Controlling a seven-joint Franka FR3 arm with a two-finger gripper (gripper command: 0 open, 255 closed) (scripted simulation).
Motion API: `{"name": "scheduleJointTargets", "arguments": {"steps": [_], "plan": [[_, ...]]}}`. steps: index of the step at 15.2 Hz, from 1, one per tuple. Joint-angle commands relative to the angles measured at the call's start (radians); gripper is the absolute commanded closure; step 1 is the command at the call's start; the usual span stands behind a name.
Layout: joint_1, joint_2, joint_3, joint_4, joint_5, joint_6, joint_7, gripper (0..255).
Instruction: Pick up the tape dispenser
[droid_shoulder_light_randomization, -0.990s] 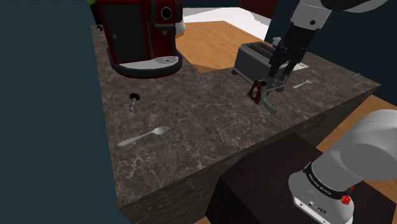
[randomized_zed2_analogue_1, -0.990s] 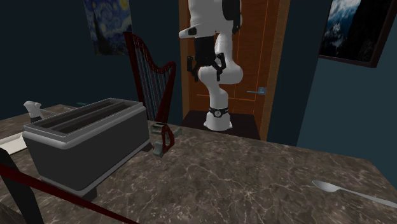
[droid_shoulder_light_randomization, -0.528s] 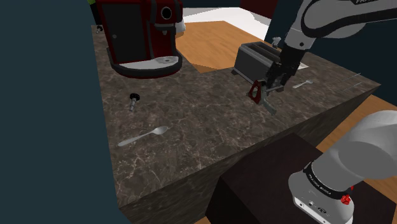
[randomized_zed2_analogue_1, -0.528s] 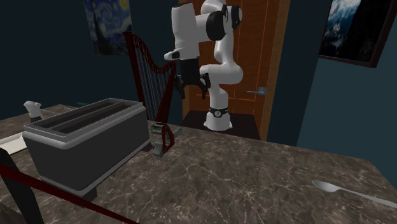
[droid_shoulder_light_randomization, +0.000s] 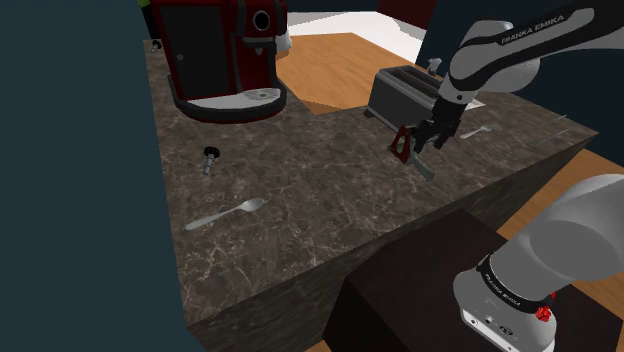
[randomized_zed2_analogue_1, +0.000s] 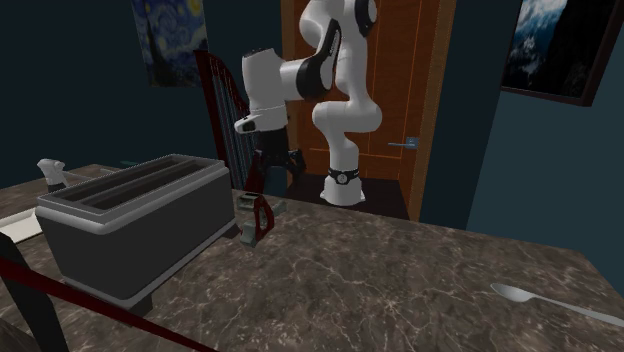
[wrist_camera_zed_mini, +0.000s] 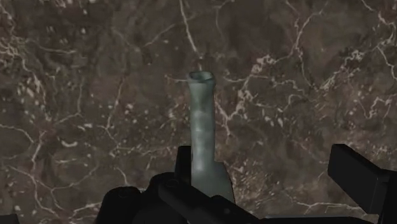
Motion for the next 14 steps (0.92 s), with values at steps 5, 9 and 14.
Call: {"name": "scheduleJointTargets", "arguments": {"steps": [5, 9, 14], "plan": [[0.003, 0.156, -0.061, 0.003, 0.044, 0.138, -0.084, 0], [0.015, 0.211, -0.071, -0.011, 0.076, 0.203, -0.112, 0], [0.020, 0.238, -0.074, -0.013, 0.094, 0.230, -0.127, 255]]}}
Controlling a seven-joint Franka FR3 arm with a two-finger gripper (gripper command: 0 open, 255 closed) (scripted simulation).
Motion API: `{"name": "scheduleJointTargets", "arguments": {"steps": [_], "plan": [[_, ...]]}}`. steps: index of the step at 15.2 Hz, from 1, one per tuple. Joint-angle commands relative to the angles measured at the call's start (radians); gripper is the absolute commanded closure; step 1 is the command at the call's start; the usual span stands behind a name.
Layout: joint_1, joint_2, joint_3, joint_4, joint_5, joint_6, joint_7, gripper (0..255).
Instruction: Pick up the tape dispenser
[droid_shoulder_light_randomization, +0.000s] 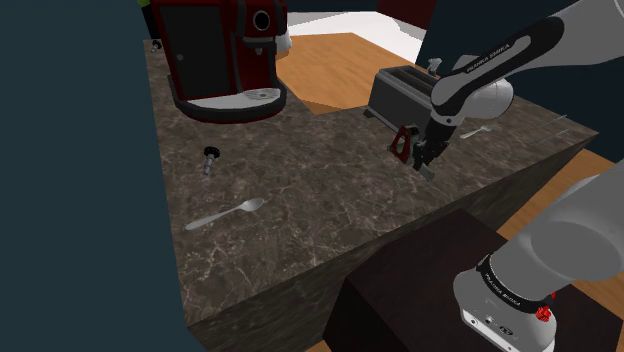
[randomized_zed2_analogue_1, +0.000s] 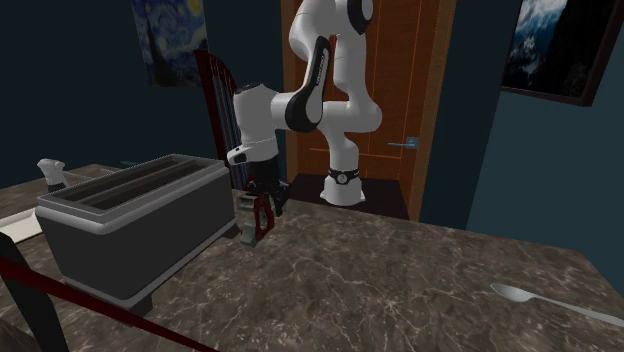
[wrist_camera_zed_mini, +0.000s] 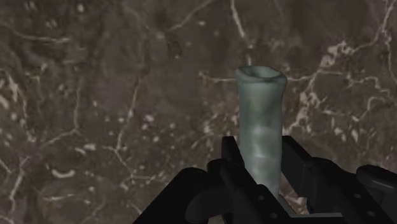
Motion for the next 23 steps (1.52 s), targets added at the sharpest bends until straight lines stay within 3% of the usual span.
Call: {"name": "scheduleJointTargets", "arguments": {"steps": [1, 8, 23], "plan": [[0.000, 0.001, 0.000, 0.000, 0.001, 0.002, -0.001, 255], [0.000, -0.002, 0.000, -0.002, -0.001, 0.001, 0.000, 255], [-0.034, -0.189, 0.035, 0.066, -0.092, -0.242, 0.087, 255]]}}
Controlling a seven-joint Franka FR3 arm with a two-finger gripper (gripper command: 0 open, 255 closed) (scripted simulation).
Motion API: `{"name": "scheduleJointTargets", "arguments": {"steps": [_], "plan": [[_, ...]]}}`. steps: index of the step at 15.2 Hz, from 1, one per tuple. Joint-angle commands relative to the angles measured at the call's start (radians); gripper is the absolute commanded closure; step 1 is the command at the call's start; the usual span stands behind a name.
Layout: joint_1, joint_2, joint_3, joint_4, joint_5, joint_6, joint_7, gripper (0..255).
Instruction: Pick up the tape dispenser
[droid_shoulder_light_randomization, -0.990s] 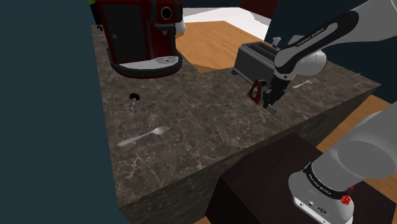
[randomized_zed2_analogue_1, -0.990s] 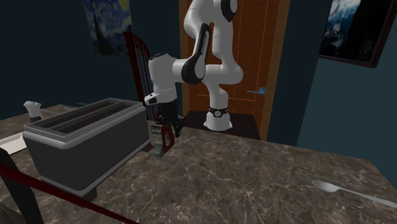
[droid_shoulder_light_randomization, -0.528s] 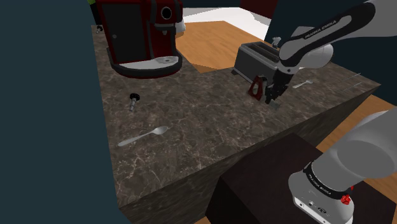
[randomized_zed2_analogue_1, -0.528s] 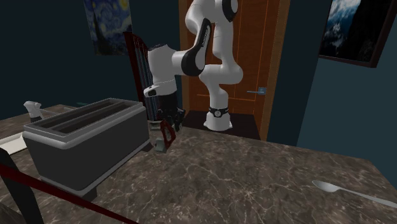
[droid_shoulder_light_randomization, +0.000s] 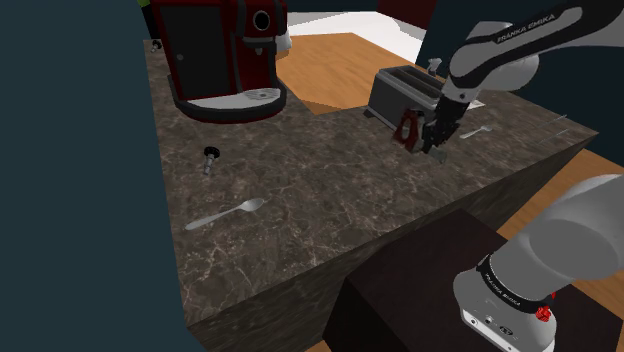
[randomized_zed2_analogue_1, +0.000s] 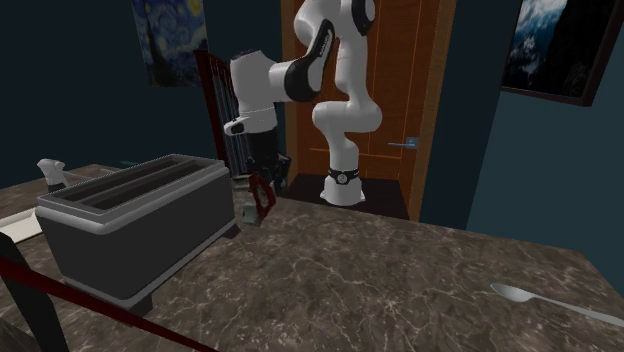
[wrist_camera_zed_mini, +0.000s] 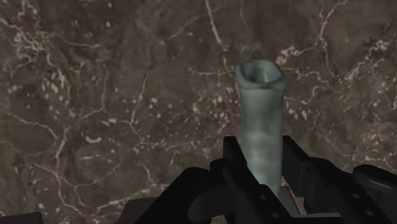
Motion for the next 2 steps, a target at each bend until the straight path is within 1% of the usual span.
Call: {"name": "scheduleJointTargets", "arguments": {"steps": [1, 2], "plan": [[-0.002, -0.011, 0.003, 0.010, -0.003, -0.020, 0.004, 255], [-0.002, -0.011, 0.003, 0.009, -0.003, -0.020, 0.004, 255]]}}
